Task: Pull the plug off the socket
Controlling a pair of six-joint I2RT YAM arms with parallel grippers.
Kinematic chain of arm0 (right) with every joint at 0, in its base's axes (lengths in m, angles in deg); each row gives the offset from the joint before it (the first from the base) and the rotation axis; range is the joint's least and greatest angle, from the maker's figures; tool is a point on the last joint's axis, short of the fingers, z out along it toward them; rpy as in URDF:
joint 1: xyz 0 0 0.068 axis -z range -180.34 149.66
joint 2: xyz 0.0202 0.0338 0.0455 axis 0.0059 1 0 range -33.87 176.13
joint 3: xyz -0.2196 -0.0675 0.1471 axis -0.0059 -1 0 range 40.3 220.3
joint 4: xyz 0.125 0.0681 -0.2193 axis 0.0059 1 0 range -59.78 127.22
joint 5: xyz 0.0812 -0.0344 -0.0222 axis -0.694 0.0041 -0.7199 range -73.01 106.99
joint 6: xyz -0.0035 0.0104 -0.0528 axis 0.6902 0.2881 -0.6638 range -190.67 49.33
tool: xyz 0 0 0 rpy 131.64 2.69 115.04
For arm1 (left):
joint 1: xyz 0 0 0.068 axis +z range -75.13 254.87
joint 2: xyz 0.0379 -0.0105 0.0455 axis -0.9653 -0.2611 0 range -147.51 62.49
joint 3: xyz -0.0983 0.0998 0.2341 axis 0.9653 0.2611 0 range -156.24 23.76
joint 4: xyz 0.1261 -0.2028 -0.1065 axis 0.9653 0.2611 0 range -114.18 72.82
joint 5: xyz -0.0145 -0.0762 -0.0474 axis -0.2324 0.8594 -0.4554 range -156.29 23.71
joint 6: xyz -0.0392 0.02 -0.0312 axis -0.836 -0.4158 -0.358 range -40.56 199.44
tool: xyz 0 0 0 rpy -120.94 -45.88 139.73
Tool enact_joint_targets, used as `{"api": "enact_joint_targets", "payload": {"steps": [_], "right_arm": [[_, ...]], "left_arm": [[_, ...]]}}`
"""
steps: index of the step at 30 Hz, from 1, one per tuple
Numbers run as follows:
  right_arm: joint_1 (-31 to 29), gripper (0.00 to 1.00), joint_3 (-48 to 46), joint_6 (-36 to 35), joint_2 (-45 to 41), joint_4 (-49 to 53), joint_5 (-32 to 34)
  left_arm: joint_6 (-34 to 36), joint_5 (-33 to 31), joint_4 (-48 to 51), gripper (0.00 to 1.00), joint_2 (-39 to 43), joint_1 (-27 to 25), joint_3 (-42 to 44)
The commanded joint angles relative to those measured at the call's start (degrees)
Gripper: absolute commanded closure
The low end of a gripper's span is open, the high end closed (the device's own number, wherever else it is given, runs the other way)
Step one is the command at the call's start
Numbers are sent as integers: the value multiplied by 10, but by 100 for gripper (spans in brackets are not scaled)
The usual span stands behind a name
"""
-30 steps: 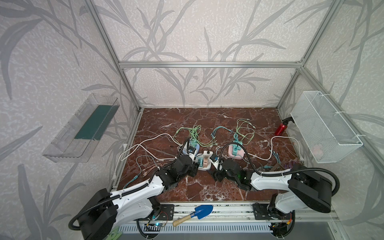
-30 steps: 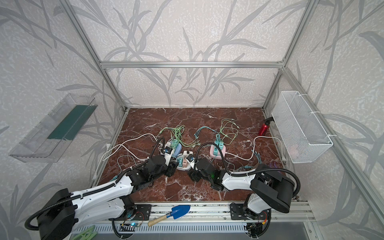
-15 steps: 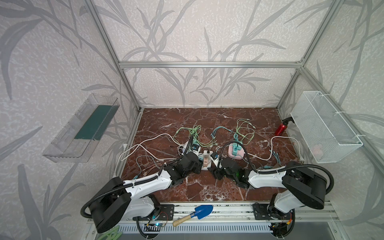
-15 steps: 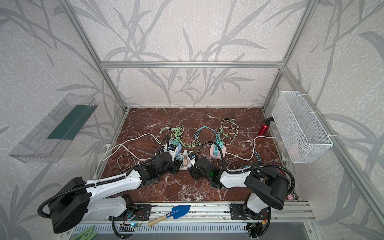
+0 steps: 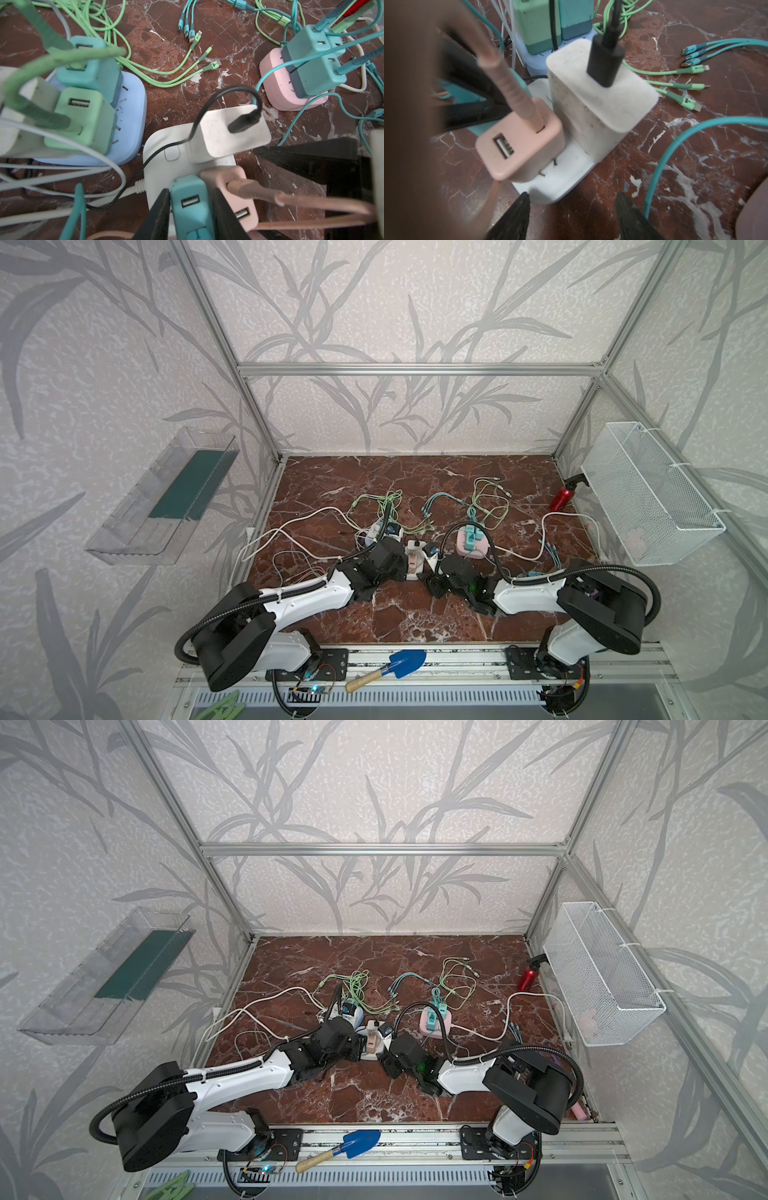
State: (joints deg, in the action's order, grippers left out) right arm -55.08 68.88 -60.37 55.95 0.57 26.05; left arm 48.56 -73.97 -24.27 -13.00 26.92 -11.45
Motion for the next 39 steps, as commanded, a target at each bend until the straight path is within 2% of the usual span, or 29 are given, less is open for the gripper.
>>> {"api": "enact_joint_targets", "payload": {"steps": [1, 16, 27, 32, 39], "right_arm": [[2, 35, 6, 9, 2, -13, 21], [3, 35, 9, 18, -1, -2, 30], [2, 33, 8, 22, 1, -6, 21], [2, 33, 10, 23, 0, -5, 19], [3, 33, 15, 21, 2, 4, 22]], "left_arm": [[-51, 2, 41, 66, 0, -2, -15], [-82, 29, 103, 69, -16, -5, -48], [-83, 26, 152, 58, -32, -12, -77], [-88, 14, 148, 66, -22, -12, -67], [-88, 24, 129, 71, -37, -12, -71]]}}
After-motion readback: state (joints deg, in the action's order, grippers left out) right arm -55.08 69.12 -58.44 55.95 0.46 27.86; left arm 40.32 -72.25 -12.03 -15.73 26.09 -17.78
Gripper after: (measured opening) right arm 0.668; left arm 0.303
